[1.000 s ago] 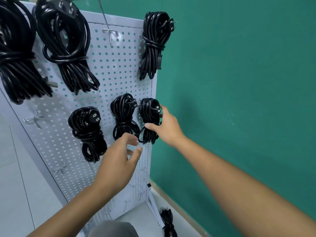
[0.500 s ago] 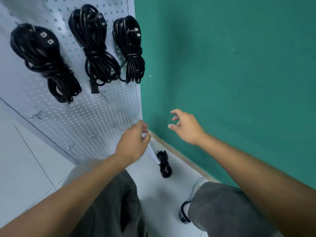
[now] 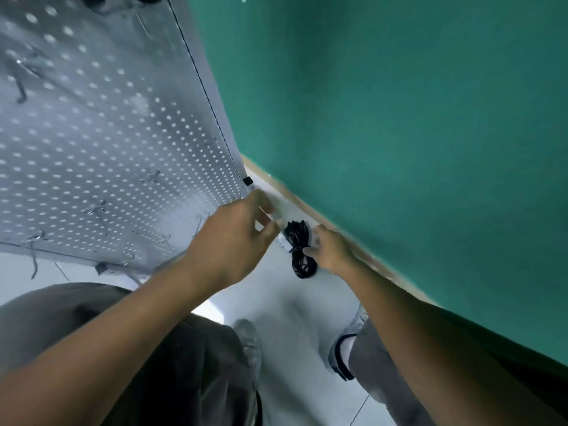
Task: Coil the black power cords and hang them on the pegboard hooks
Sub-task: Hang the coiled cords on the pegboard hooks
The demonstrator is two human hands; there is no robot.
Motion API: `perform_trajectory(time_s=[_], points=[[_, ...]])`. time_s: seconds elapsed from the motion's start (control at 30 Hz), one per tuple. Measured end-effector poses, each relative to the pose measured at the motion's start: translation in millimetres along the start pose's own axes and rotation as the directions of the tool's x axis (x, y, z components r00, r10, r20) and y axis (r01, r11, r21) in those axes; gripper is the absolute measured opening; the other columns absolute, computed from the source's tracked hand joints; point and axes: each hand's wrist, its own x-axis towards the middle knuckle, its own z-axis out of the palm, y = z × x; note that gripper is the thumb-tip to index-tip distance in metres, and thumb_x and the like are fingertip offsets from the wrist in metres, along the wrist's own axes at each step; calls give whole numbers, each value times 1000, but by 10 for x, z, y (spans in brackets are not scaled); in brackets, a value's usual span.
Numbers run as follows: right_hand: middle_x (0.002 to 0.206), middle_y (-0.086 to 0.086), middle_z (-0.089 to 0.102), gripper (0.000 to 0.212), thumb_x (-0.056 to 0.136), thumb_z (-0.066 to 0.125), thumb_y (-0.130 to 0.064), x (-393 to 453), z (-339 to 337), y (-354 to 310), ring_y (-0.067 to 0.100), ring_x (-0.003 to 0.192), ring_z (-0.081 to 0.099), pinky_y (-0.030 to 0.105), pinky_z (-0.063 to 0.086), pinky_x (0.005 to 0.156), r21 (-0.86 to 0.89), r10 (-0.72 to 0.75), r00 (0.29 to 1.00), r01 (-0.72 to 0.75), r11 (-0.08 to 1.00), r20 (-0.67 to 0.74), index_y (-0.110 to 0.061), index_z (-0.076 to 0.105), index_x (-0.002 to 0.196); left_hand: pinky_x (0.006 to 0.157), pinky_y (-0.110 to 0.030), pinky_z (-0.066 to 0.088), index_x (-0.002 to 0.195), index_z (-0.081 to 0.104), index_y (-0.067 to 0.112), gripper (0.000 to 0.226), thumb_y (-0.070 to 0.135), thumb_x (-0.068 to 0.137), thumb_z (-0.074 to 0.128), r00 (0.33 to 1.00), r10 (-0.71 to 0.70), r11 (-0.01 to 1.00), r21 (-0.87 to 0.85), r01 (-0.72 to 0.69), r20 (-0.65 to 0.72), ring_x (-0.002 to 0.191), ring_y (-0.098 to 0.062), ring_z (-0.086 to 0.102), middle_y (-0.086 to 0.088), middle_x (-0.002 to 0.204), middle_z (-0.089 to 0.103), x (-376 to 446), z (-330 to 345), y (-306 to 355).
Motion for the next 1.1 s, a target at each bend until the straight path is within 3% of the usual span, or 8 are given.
perform_trajectory(time_s=[0.13,0.27,0.37,0.47,0.53,0.67,0.93,1.1], points=[[133,14,60,73,88,74,-39,512,260,158,34,120,58,36,47,90,-12,48,999,-48,999,21,-9,41,145,86,-40,55,121,60,26,32,47,98,55,999,-43,999,-6,43,13,94,-15,66,12,108,67,146,19,-24],[126,10,65,92,75,77,-49,961,634,411,32,110,64,45,55,92,48,115,993,-117,992,38,-19,35,151,85,-39,55,116,62,31,38,56,89,50,994,-103,992,-75,105,28,93,-9,66,17,103,68,228,43,-41],[111,8,70,90,59,70,-63,1305,1037,726,27,95,68,42,59,79,104,181,978,-191,976,103,-18,50,134,82,-32,54,114,61,34,33,55,90,51,991,-130,989,-71,132,32,94,-2,64,21,100,66,266,87,-97],[106,8,69,92,44,62,-70,1447,1267,896,26,93,68,35,57,69,181,267,953,-290,940,140,-15,61,117,79,-22,52,111,60,36,34,59,88,48,987,-159,985,-66,160,29,89,4,62,24,100,65,297,104,-149],[108,9,70,86,49,70,-66,1400,1238,857,28,97,68,38,60,75,190,293,948,-312,931,125,-13,63,116,78,-17,50,111,60,38,38,62,86,45,985,-169,984,-57,171,39,88,8,60,26,100,64,298,113,-171],[113,12,73,49,79,84,-31,1228,1065,666,30,103,69,34,55,82,250,288,953,-303,920,94,-7,69,119,76,-14,47,110,61,39,39,63,84,45,984,-172,983,-54,175,53,91,12,59,27,97,64,299,134,-202],[113,16,72,33,91,75,-22,1094,905,663,30,103,68,41,55,93,403,337,913,-405,821,231,-1,69,116,78,-19,50,106,62,36,38,61,84,46,980,-181,980,-74,187,77,84,5,61,24,99,65,301,120,-168],[113,15,72,36,88,78,-14,779,495,325,32,104,68,42,55,94,556,247,956,-293,778,159,-2,66,120,72,-25,50,109,62,32,28,54,95,53,987,-140,985,-87,147,80,82,0,62,21,101,65,296,78,-141]])
